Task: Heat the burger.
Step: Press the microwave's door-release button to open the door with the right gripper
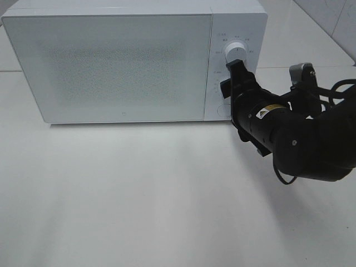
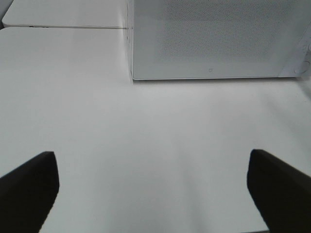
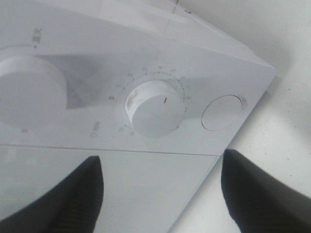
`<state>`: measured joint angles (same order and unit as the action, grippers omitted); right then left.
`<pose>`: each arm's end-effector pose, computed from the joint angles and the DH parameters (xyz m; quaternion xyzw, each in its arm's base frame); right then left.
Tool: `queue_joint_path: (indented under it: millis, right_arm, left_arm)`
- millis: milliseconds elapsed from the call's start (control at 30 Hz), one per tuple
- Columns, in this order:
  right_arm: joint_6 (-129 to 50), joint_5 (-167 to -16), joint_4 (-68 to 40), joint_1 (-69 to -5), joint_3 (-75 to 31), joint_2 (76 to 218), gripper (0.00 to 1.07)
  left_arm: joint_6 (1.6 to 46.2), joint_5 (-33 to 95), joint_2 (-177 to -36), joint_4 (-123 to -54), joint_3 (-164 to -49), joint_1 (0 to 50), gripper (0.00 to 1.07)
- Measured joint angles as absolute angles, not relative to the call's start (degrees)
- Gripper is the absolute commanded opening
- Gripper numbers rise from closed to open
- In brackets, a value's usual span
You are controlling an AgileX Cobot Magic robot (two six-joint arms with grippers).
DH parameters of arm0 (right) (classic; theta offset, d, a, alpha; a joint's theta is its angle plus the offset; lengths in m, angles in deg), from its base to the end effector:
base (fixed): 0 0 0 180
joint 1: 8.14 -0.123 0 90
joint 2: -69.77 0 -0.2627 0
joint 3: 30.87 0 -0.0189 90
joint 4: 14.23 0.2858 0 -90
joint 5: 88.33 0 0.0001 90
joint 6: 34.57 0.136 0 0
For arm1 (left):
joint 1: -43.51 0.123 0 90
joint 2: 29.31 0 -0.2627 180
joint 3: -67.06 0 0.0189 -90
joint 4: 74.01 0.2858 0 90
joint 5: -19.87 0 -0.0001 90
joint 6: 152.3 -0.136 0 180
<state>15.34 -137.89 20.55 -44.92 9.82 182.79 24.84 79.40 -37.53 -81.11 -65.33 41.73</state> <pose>0.3249 0.1692 0.0754 0.3769 0.7144 0.3588 0.4679 0.0877 -0.0172 0.2791 0.0361 0.8427 -0.0569 0.5342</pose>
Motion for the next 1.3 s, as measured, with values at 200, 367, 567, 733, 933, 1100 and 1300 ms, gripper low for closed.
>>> queue_joint_path:
  millis: [200, 367, 567, 733, 933, 1100, 1300]
  right_arm:
    - [-6.09, -126.31, 19.52, -44.92, 10.22, 176.26, 0.67]
    - [-20.36, -116.17, 14.88, -43.32, 10.27, 171.79, 0.67]
    - [-27.29, -103.22, 4.91, -38.96, 9.99, 166.69, 0.67]
    - [-28.09, -92.97, -2.65, -36.56, 8.44, 162.63, 0.68]
    - [-28.26, -78.41, -10.27, -35.87, 7.12, 155.86, 0.71]
    - [-28.44, -65.81, -13.14, -35.87, 7.07, 147.27, 0.77]
    - [-28.44, -55.84, -13.25, -35.87, 7.01, 137.64, 0.76]
  left_arm:
    - [24.84, 79.40, -37.53, -81.11, -65.33, 41.73, 0.98]
    - [24.84, 79.40, -37.53, -81.11, -65.33, 41.73, 0.98]
    - [24.84, 79.40, -37.53, -81.11, -65.33, 41.73, 0.98]
    - [24.84, 79.40, -37.53, -81.11, -65.33, 41.73, 0.98]
    - [24.84, 79.40, -37.53, -81.11, -65.33, 41.73, 0.98]
    - [24.84, 79.40, -37.53, -81.11, -65.33, 41.73, 0.98]
    - [24.84, 79.40, -37.53, -81.11, -65.33, 41.73, 0.98]
